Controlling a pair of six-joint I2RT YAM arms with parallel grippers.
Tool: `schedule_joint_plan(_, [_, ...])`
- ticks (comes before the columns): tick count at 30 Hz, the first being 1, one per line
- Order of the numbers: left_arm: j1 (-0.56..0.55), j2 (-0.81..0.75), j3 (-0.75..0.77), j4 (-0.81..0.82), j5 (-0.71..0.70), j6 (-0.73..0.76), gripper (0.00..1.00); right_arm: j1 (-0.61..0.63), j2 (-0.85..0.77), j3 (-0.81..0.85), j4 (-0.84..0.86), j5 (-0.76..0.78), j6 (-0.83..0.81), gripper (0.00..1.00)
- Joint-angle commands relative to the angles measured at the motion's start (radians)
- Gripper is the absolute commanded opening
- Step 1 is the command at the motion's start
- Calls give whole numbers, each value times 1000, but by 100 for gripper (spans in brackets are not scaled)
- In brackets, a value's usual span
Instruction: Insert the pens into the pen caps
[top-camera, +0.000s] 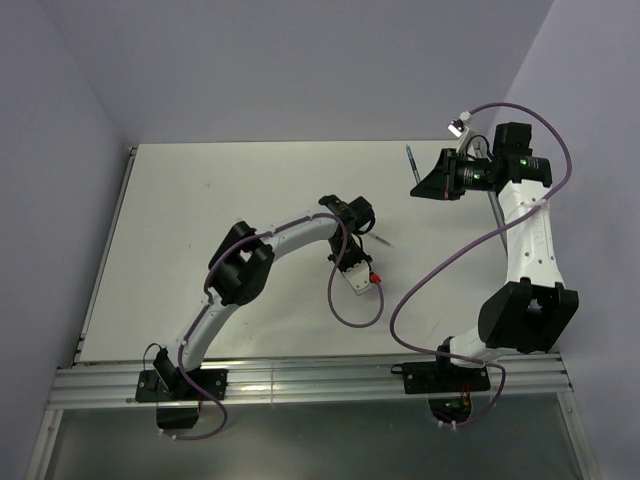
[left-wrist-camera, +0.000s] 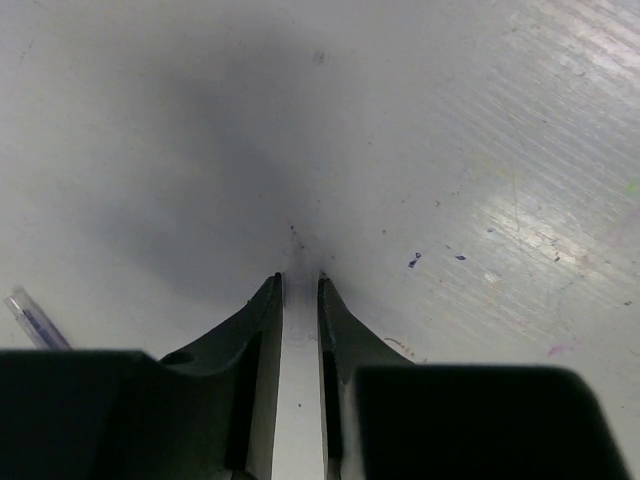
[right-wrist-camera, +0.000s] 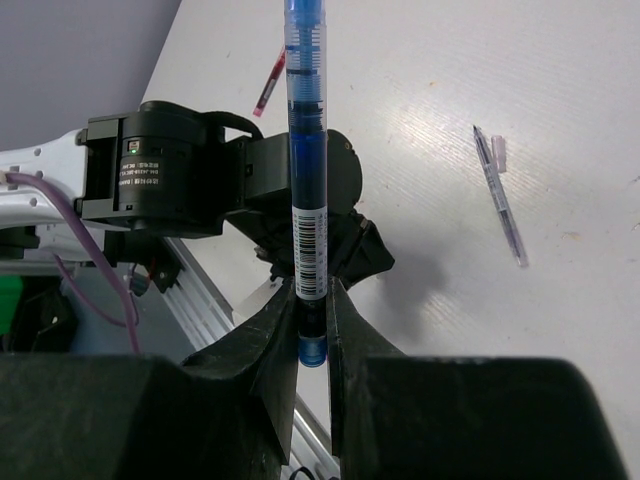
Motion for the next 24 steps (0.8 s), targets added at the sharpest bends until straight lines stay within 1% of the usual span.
schedule_joint_plan(1, [4, 36, -78, -139, -82, 7, 21, -9, -51, 9, -12, -2, -22, 0])
schedule_joint_plan(2, [5, 25, -112, -142, -87, -10, 19, -7, -54, 9, -15, -5, -22, 0])
schedule_joint_plan(4, [4, -25, -163, -131, -85, -29, 19, -6, -58, 6, -22, -5, -25, 0])
schedule_joint_plan(9, [-1, -215, -416, -67, -88, -82, 17, -3, -65, -19, -29, -25, -32, 0])
schedule_joint_plan(10, [-1, -239, -452, -55, -90, -96, 16, 0, -68, -23, -29, -28, -32, 0])
schedule_joint_plan(11, [-1, -259, -515, -40, -88, -127, 12, 5, -70, -26, -29, -28, -32, 0])
schedule_joint_plan(13, [-1, -308, -569, -15, -82, -167, 7, 13, -76, -42, -29, -28, -35, 0])
schedule_joint_plan(14, [-1, -344, -618, 23, -81, -209, 4, 20, -78, -52, -29, -26, -35, 0])
schedule_joint_plan(16, [4, -381, -658, 62, -81, -240, 0, 29, -78, -65, -29, -25, -41, 0])
schedule_joint_plan(17, [8, -401, -684, 86, -81, -274, 0, 34, -78, -71, -27, -23, -42, 0])
schedule_joint_plan(20, [22, -472, -688, 134, -75, -315, 0, 59, -68, -92, -25, -17, -48, 0])
schedule_joint_plan(24, [40, -515, -666, 152, -78, -329, 0, 82, -55, -102, -24, -9, -55, 0])
